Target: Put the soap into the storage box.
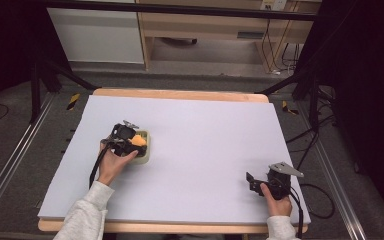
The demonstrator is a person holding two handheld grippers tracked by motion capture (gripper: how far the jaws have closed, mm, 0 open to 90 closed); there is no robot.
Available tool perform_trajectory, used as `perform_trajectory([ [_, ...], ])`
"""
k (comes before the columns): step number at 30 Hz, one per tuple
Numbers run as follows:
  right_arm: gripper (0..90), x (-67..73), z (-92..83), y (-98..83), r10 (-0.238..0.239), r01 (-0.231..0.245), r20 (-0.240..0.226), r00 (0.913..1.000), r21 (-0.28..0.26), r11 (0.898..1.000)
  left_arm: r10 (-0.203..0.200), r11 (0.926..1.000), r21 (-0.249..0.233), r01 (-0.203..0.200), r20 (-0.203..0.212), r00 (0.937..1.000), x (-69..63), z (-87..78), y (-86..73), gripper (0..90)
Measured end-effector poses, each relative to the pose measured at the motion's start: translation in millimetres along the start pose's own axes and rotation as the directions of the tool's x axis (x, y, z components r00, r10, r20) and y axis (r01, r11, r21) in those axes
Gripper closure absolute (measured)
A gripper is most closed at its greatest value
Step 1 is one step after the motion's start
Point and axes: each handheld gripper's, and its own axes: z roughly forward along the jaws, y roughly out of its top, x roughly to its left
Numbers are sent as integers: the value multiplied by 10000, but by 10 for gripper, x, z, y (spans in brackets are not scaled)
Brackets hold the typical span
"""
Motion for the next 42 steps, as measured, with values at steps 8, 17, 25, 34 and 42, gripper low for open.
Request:
perform_trajectory([
  [8,56,1,1,0,-16,16,1,10000,-1,10000,51,10000,69,-51,-46,10000,-8,1,4,259],
  [17,55,2,1,0,-15,15,18,10000,4,10000,-260,9987,-431,259,-35,9997,45,-111,16,232],
  [25,55,-1,-2,0,4,-4,47,10000,-27,10000,-264,9952,-944,274,121,9996,40,-235,11,223],
  [34,55,-5,-10,2,188,-189,-26,9998,-20,9998,-138,9851,-1706,200,377,9992,5,-436,-82,223],
  [42,55,-12,-8,3,221,-221,-74,9997,-9,9998,-28,9759,-2181,116,407,9992,-62,-494,-217,226],
])
